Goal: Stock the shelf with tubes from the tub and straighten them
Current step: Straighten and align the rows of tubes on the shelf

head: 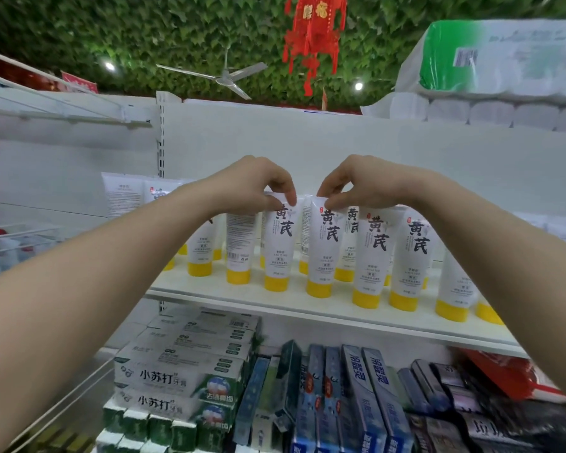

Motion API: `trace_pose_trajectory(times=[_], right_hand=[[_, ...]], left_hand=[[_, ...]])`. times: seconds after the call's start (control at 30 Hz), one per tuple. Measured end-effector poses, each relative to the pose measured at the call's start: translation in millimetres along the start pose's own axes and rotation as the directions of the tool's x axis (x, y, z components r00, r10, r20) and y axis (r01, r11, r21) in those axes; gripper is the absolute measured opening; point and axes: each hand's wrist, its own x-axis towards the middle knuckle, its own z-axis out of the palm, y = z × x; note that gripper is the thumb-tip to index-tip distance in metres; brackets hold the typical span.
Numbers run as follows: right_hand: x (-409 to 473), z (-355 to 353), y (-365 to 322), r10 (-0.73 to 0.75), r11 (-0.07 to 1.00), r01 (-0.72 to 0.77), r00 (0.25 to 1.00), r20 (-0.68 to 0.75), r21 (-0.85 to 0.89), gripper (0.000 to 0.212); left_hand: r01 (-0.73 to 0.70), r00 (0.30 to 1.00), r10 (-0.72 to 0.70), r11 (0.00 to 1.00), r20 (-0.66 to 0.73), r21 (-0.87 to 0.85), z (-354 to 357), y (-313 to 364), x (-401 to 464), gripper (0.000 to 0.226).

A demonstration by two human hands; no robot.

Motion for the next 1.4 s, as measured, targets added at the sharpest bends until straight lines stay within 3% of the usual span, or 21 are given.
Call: trace_pose_trajectory(times=[0.1,0.2,0.4,0.67,0.9,1.13,1.27,1.4], right_hand=[[-0.5,-4.2,1.7,-0.001,1.000,0.000,0.999,0.036,0.028,0.017],[1.7,-13.3,4.7,0.002,0.997,-0.002,1.000,-0.006,0.072,0.014],[18.5,-25.2,15.0,0.023,0.993,-0.037,0.992,-0.123,-0.112,0.022],[47.7,-13.8,11.4,0.086,0.984,-0.076,0.995,0.058,-0.164,0.030],[69.1,-5.0,6.6,0.139,0.974,-0.108,0.979,0.151,-0.200,0.052],[78.1,-0.4,5.5,0.122,0.992,-0.111,0.974,0.193,-0.067,0.024],[79.3,0.4,4.7,0.108,0.993,-0.099,0.976,0.188,-0.058,0.013],[79.8,1.3,4.7,0.119,0.992,-0.110,0.977,0.180,-0.058,0.010]], left_hand=[[-0.012,1.000,0.012,1.000,0.009,-0.013,-1.9,-4.8,4.7,0.016],[-0.027,0.997,0.023,0.998,-0.070,-0.054,-7.0,-7.7,11.3,0.012],[-0.022,0.988,0.032,0.997,-0.151,0.067,-18.8,-19.3,32.0,0.020],[-0.011,0.997,-0.005,0.978,0.074,0.208,-13.6,-37.4,60.5,0.020],[-0.016,0.975,-0.042,0.966,0.217,0.258,-4.4,-45.8,75.2,0.015],[-0.023,0.968,-0.039,0.969,0.249,0.244,-2.1,-52.0,79.6,0.034],[0.000,0.969,-0.053,0.977,0.241,0.213,-2.4,-56.6,78.7,0.030],[-0.021,0.975,-0.021,0.982,0.219,0.189,-4.2,-58.9,76.5,0.010]])
